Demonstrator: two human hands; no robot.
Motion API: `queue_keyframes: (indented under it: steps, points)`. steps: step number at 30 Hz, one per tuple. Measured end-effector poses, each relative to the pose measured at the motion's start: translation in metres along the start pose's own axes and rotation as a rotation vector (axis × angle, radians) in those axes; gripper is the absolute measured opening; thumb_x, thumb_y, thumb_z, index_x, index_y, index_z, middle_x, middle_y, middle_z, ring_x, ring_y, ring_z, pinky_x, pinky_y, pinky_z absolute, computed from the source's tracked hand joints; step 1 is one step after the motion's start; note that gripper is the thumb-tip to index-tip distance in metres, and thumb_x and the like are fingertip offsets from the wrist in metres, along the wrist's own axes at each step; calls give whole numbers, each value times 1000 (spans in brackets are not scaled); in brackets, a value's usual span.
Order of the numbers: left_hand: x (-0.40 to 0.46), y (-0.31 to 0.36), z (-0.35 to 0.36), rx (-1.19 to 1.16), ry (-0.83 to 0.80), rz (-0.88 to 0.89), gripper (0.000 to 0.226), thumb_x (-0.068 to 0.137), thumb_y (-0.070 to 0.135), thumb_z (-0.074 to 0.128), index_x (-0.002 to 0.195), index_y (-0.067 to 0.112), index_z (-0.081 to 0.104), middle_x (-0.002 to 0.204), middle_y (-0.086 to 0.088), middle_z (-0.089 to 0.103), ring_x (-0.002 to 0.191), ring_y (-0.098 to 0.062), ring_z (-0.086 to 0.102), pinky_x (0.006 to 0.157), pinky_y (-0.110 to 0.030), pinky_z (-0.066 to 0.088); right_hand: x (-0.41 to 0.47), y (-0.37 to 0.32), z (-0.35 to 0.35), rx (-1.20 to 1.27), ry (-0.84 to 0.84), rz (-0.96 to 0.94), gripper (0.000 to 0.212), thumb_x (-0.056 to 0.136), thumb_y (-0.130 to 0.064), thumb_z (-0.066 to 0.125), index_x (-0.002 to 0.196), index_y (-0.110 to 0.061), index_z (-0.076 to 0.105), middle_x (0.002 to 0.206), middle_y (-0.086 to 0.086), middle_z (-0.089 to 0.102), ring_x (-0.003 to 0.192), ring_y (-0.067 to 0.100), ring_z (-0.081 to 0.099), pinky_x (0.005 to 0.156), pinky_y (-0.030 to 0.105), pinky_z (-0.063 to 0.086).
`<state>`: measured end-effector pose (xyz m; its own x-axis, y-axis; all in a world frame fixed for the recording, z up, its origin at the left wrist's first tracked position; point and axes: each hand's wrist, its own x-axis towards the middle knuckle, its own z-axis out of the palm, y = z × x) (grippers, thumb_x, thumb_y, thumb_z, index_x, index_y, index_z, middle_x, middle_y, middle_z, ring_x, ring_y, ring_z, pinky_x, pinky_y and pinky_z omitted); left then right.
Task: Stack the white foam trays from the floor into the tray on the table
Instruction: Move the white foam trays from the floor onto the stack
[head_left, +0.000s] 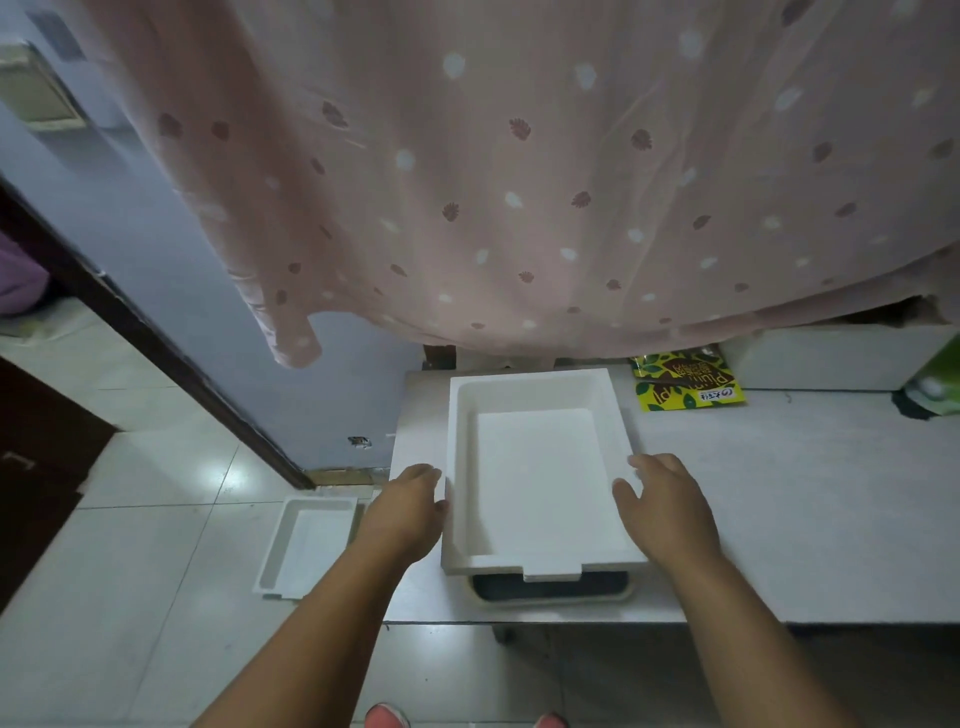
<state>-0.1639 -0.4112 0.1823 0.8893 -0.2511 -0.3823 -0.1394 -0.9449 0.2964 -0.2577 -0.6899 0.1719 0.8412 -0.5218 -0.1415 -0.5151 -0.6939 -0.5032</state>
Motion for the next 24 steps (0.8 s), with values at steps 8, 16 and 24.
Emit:
queue_keyframes:
  steps: [8, 16, 24]
  points:
    - [0, 2, 12, 126, -91, 98, 43, 100, 29, 45, 141, 18, 49, 158, 11, 36, 132, -26, 49, 102, -43, 47, 3, -4, 5, -71, -135, 56, 47, 94, -38, 52, 136, -19, 57, 140, 0, 54, 121, 24, 54, 96, 41, 50]
    - [1, -10, 4, 92, -120, 99, 45, 103, 35, 40, 145, 25, 48, 165, 14, 22, 143, -21, 39, 111, -40, 39, 1, -44, -4, -211, -172, 20, 52, 94, -41, 51, 141, -19, 52, 142, 3, 55, 124, 27, 54, 98, 41, 47]
    - [-26, -92, -21, -87, 19, -71, 40, 101, 33, 44, 65, 17, 52, 77, -5, 61, 75, -24, 59, 63, -28, 41, -32, -150, 28, -39, -280, -233, 40, 93, -38, 52, 130, -28, 60, 109, -5, 71, 98, 17, 65, 81, 32, 52]
